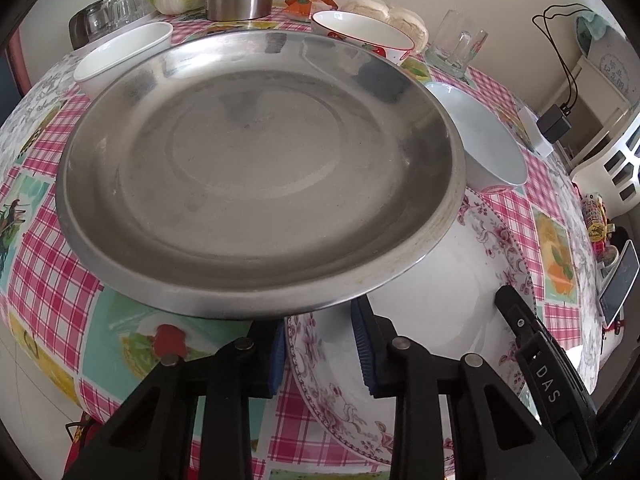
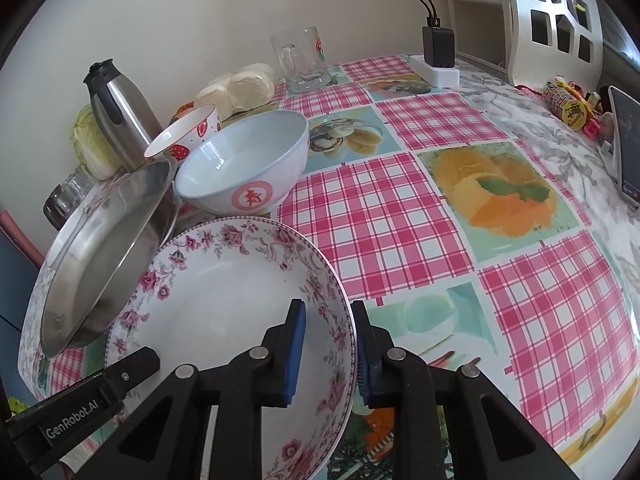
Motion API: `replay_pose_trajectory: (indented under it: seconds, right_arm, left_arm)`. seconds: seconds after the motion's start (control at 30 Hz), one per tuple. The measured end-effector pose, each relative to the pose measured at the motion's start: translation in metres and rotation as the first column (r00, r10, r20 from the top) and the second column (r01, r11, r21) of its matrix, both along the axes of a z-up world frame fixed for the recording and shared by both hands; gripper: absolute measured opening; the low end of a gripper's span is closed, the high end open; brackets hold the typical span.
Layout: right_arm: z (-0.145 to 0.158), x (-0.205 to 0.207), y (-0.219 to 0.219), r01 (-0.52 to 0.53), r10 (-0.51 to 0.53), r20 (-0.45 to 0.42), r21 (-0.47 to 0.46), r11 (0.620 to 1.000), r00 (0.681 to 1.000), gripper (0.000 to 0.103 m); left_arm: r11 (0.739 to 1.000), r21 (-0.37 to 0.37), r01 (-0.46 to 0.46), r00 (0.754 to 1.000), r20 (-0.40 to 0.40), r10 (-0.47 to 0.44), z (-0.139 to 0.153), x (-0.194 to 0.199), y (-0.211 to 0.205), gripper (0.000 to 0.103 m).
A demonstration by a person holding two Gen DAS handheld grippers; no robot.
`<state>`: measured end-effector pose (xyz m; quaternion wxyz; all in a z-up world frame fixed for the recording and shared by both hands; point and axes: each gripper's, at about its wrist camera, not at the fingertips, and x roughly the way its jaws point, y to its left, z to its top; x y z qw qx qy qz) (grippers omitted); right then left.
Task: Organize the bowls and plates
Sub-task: 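Close both grippers on the rim of the pink-floral plate, then lift the floral plate with both grippers and lower it into the steel basin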
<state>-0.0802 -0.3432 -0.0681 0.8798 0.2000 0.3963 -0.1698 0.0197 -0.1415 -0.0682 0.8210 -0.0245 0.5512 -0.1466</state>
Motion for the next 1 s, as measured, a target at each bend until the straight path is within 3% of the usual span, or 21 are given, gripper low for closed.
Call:
replay_pose_trajectory:
  seconds: [0.5, 0.67, 1.0]
  right_arm:
    - [-0.004, -0.027, -0.042, 0.065, -0.069, 0.042, 0.084, 0.994, 0.997, 0.020]
    - [-0.005, -0.032, -0.049, 0.078, -0.084, 0.054, 0.092, 0.993, 0.995, 0.019]
    - [-0.002, -0.033, -0.049, 0.065, -0.070, 0.045, 0.096, 0.993, 0.997, 0.016]
  left_arm:
    - [0.990, -0.057, 0.132, 0.991, -0.027, -0.134, -0.001, -0.015, -0.031, 0.026]
    - [0.989, -0.078, 0.126, 0.991, -0.028, -0.128, -0.003, -0.011, -0.035, 0.026]
    - [0.989, -0.052, 0.138, 0.990, -0.007, -0.139, 0.004, -0.016, -0.034, 0.024]
